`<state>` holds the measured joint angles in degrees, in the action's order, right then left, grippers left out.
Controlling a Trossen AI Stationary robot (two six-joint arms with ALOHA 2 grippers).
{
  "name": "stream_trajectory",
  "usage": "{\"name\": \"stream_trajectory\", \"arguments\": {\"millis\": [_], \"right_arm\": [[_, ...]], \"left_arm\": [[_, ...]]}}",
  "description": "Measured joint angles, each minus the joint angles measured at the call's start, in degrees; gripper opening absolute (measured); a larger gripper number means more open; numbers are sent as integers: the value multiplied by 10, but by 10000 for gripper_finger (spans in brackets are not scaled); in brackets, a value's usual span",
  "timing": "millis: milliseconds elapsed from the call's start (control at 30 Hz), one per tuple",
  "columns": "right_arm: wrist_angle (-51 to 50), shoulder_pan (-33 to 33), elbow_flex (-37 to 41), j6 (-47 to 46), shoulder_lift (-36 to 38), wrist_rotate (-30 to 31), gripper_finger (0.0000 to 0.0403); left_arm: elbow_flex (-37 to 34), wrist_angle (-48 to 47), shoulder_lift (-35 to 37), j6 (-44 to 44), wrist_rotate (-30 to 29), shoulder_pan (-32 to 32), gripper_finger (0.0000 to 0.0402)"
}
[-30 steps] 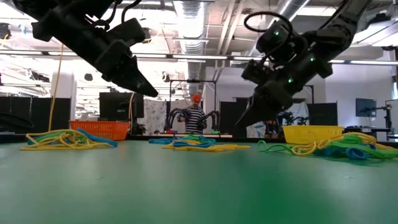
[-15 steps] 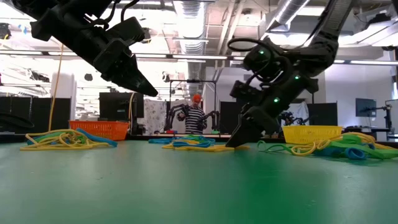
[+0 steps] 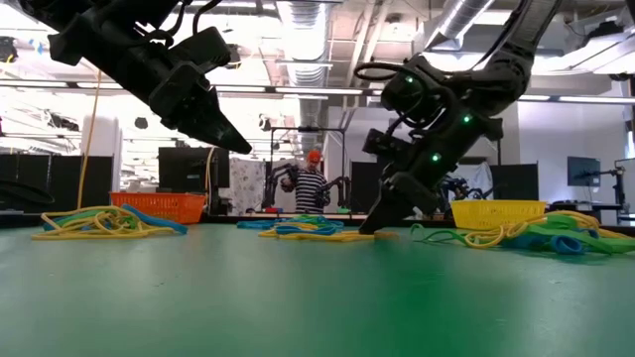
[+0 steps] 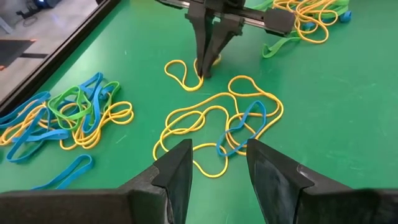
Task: Sort rubber bands into baskets
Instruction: Put the yellow rubber band into the yellow bin
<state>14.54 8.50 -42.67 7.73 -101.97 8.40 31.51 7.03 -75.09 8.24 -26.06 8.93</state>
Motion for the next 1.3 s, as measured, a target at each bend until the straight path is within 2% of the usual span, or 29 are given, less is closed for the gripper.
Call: {"name": "stream_trajectory", "arguments": {"millis": [133, 433, 800, 1067, 1300], "right_arm": [[-13, -13, 1, 13, 34, 47, 10], [-92, -21, 0, 24, 177, 132, 10], [-198, -11, 0, 24, 321, 295, 10], [-288, 45, 0, 16, 399, 426, 10], [-362, 136, 0, -35, 432, 429, 10]], "left_arm": [[0, 0, 0, 0, -1, 0, 142], [0, 0, 0, -1, -1, 0, 141], [0, 0, 0, -1, -1, 0, 142], [0, 0, 0, -1, -2, 0, 142], [0, 0, 0, -1, -2, 0, 142]]}}
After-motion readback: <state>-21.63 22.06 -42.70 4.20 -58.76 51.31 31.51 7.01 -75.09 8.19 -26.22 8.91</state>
